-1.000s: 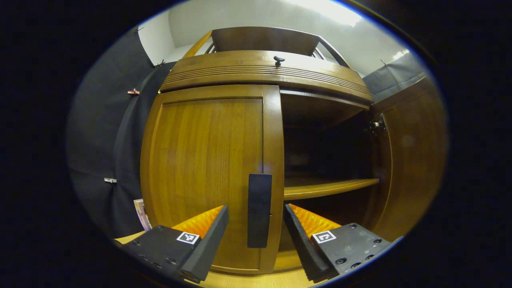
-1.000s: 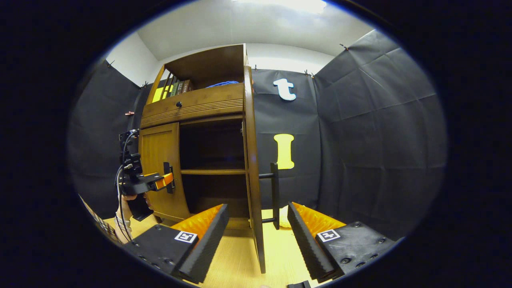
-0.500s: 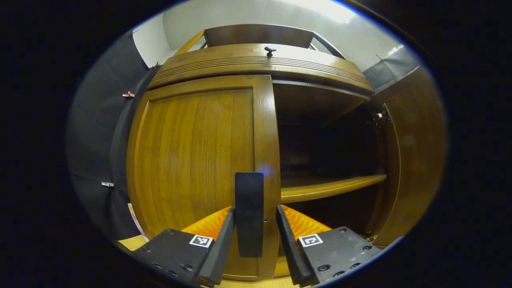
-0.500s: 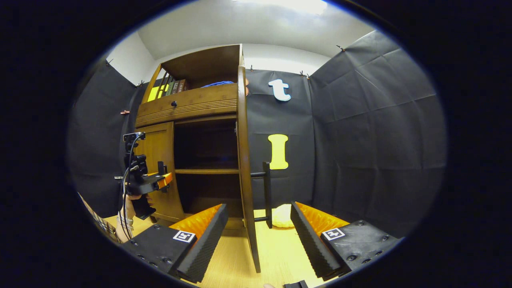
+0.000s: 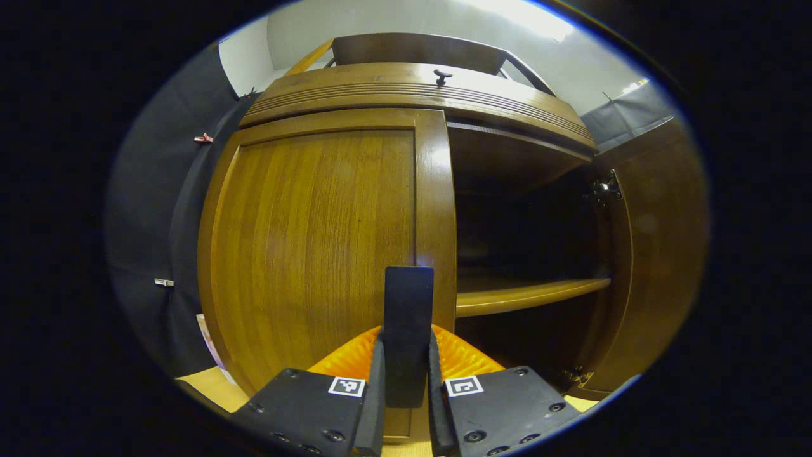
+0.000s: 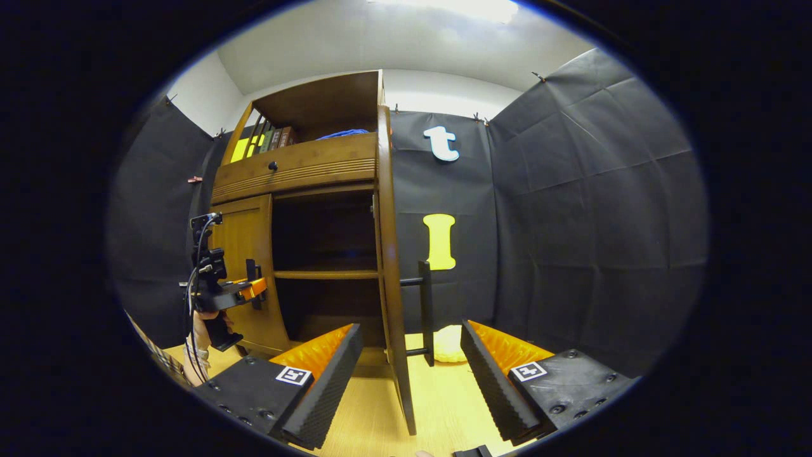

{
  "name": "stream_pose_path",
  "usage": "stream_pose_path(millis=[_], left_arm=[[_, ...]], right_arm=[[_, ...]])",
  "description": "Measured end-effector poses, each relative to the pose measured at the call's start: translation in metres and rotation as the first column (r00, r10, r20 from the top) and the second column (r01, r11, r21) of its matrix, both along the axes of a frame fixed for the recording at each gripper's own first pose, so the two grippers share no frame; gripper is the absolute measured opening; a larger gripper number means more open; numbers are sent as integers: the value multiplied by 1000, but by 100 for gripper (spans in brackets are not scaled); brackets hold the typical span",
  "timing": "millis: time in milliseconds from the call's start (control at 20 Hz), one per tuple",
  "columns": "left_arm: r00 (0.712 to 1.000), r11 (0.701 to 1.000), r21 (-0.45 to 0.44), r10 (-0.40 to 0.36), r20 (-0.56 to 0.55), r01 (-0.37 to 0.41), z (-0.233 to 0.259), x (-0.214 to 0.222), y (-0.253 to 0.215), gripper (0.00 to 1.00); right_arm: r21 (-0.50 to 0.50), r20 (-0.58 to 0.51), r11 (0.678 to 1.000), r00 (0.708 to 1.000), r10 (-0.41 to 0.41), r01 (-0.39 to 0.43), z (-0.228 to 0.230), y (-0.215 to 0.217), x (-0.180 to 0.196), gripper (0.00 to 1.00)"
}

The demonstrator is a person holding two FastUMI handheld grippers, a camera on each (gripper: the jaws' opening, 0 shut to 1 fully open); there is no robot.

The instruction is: Open the right door of the double-door shoe cabinet with the right hand, and open the left door with the left hand.

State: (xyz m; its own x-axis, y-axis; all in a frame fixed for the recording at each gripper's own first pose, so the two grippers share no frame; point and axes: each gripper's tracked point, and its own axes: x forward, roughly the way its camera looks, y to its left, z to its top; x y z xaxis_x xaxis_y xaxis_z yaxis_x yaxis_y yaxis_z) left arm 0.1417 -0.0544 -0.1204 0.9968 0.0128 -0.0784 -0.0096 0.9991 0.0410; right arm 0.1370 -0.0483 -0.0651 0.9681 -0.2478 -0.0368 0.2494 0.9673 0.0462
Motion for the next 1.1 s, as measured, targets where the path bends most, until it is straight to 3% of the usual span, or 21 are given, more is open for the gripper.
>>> stream_pose_path(millis=[250,650,900,1100], left_arm=[[994,994,-70,-89,-55,85,1,-33,1,31],[977,977,-75,-204,-67,199,16,-94,19,31],[965,965,-85,-254,-71,248,25,-136,43,31],[968,968,-89,-241,-66,235,31,-165,70,31]], right_arm=[[-50,-25,998,999,-25,24,-3,-7,-7,98],[-48,-12,998,999,37,-38,-4,12,1,98],[-67,-12,991,993,119,-119,-6,32,5,98],[-87,-54,976,979,195,-199,-13,47,8,100]])
